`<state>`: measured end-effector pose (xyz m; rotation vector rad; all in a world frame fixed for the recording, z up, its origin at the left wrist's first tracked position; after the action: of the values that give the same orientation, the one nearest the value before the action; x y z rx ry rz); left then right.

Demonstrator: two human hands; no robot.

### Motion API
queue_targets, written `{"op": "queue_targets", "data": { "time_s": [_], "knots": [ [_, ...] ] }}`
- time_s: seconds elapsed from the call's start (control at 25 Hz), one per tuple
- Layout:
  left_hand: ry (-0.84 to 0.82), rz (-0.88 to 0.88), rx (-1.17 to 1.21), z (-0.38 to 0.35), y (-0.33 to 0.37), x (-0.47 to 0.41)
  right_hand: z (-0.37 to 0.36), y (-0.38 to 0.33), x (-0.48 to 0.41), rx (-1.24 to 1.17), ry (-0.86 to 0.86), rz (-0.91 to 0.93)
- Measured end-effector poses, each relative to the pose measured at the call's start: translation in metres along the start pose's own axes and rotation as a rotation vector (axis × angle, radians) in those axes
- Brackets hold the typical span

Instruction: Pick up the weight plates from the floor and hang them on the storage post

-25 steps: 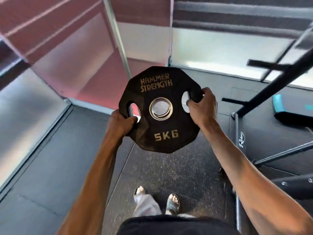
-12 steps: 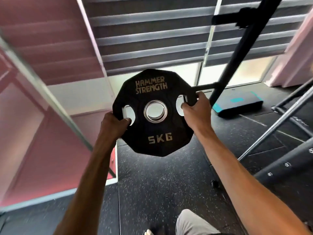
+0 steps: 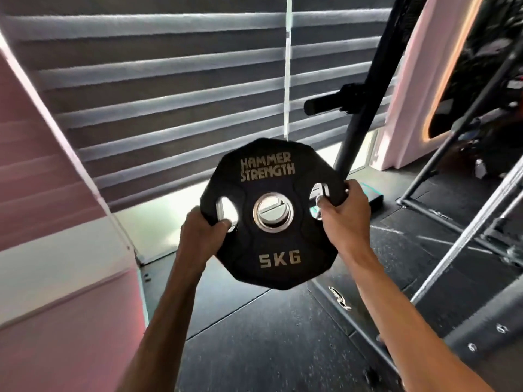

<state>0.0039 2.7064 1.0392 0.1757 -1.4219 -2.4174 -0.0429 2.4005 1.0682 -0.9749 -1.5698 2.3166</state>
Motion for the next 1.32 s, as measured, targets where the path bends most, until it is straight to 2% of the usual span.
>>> {"op": "queue_targets", "data": {
  "time_s": [0.36, 0.76, 1.04, 1.32],
  "knots": [
    [-0.156, -0.168, 0.024, -0.094, 0.105, -0.153, -0.019, 0.018, -0.126, 0.082, 0.274, 0.024],
    [-0.401, -0.375, 0.076, -0.188, 0.205, -0.279, -0.049, 0.018, -0.205, 0.190, 0.627, 0.079],
    [-0.489, -0.456, 0.071, -0.242, 0.251, -0.312, -0.045, 0.025, -0.235, 0.220, 0.775, 0.114],
    [-0.500, -0.542, 0.102, -0.252, 0.258, -0.319, -0.054, 0.027, -0.231, 0.254, 0.839, 0.223]
  ]
}}
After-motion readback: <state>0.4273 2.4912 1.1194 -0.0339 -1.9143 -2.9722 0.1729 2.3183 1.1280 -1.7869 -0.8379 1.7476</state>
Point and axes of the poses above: each hand's wrist, its own x-axis away from the middle knuckle, its own z-axis out of the back of the hand, y = z × x, the point moved 10 cm from there along -x, towards the middle knuckle, and after that the axes turned 9 degrees about z, right-handed, at the moved point
